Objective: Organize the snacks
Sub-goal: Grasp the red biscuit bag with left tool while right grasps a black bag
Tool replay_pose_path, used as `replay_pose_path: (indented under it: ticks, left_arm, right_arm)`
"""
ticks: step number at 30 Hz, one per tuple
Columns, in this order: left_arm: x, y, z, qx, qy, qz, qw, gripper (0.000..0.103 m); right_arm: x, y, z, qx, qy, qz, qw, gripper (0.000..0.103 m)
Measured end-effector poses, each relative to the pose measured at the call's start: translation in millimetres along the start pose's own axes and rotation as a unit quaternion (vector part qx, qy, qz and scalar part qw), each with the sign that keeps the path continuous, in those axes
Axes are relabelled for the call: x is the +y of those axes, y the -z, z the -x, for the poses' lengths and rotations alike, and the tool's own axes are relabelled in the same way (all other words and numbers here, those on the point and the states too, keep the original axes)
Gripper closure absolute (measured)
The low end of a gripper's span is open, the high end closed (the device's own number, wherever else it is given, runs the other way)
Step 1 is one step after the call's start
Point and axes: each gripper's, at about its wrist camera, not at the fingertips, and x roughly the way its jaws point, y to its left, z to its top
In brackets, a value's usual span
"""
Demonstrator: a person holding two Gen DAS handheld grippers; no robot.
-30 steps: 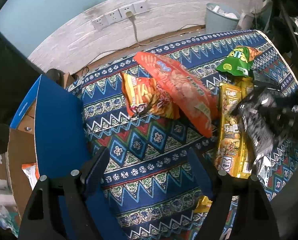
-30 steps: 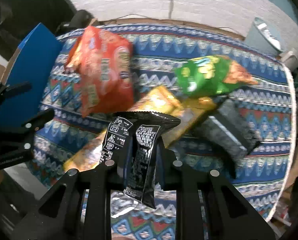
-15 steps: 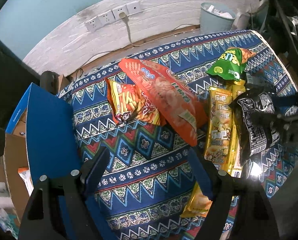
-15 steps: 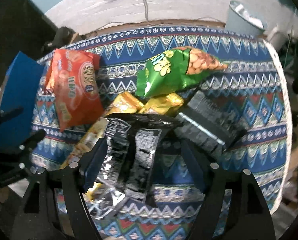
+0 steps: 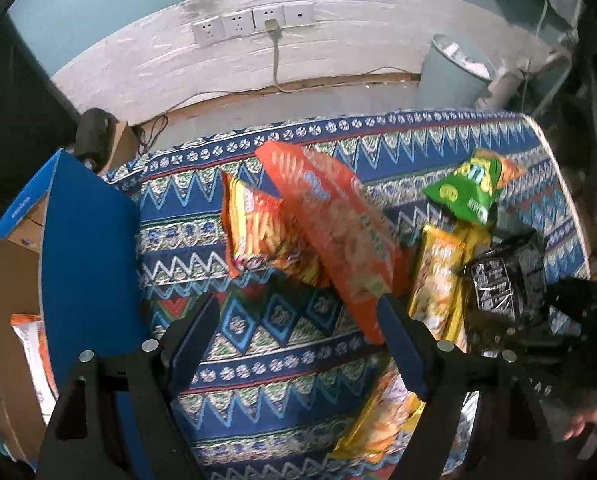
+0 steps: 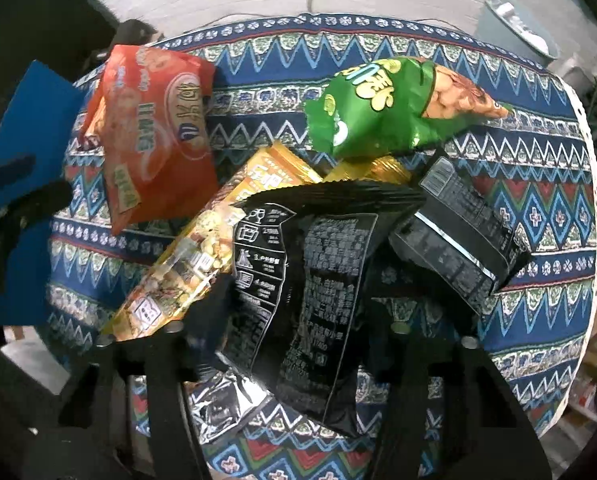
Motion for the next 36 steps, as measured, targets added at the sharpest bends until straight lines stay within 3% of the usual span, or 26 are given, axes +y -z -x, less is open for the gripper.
replay_pose_path:
  ticks: [2, 5, 16, 18, 25, 26, 28, 29, 33, 36]
  left_arm:
    - [-2.2, -6.1, -3.3, 0.003, 0.009, 0.01, 0.9999, 0.021]
    - [-6.6, -14.5, -8.5, 0.006, 0.019, 0.024, 0.9995, 0.021]
    - [-19.2, -41.3, -48.5, 0.033, 0.026, 0.066, 0.9969, 0.021]
    - [-23.3, -44.0, -51.6, 0.031, 0.023, 0.069, 0.9968, 0.016]
    - [-49.6, -45.5, -60.3, 0.016, -0.024, 0.022, 0.9993, 0.017]
    - [-51.9, -44.4, -60.7, 0.01, -0.032, 0.015, 0.9993, 0.021]
    - [-54.5, -41.2, -61.4, 0.001, -0.055, -0.002, 0.9985, 0.041]
    - [-53.7, -39.7, -63.6, 0.007, -0.042, -0.005, 0.9991, 0.057]
    - [-43.6, -37.0, -62.5, 0.004, -0.02, 0.011, 0.9997, 0.074]
    - [-40.7, -36.9, -55.1, -0.005, -0.009, 0.008, 0.9999, 0.081]
  right_arm:
    - [0.8, -1.3, 4.1, -0.006, 0.007, 0.008, 1.0, 0.065]
    - [-2.1, -4.8, 11.2, -0.017, 0.013, 0.012, 1.0, 0.073]
    - [-27.2, -17.9, 30.4, -0.045, 0.012, 0.01, 0.999, 0.075]
    - [-28.7, -19.5, 31.9, -0.049, 0.009, 0.007, 0.999, 0.075]
    - [-37.2, -20.6, 35.2, -0.052, 0.0, 0.0, 0.999, 0.075]
    - [-38.0, -19.7, 34.5, -0.052, 0.001, 0.0, 0.999, 0.075]
    - [-39.1, -18.7, 33.4, -0.051, 0.001, -0.002, 0.999, 0.075]
    - [-40.8, -18.0, 33.8, -0.05, 0.0, -0.003, 0.999, 0.075]
    - [-43.0, -17.8, 34.1, -0.05, 0.001, -0.009, 0.999, 0.075]
    - [-42.0, -19.4, 35.7, -0.052, 0.003, -0.005, 0.999, 0.075]
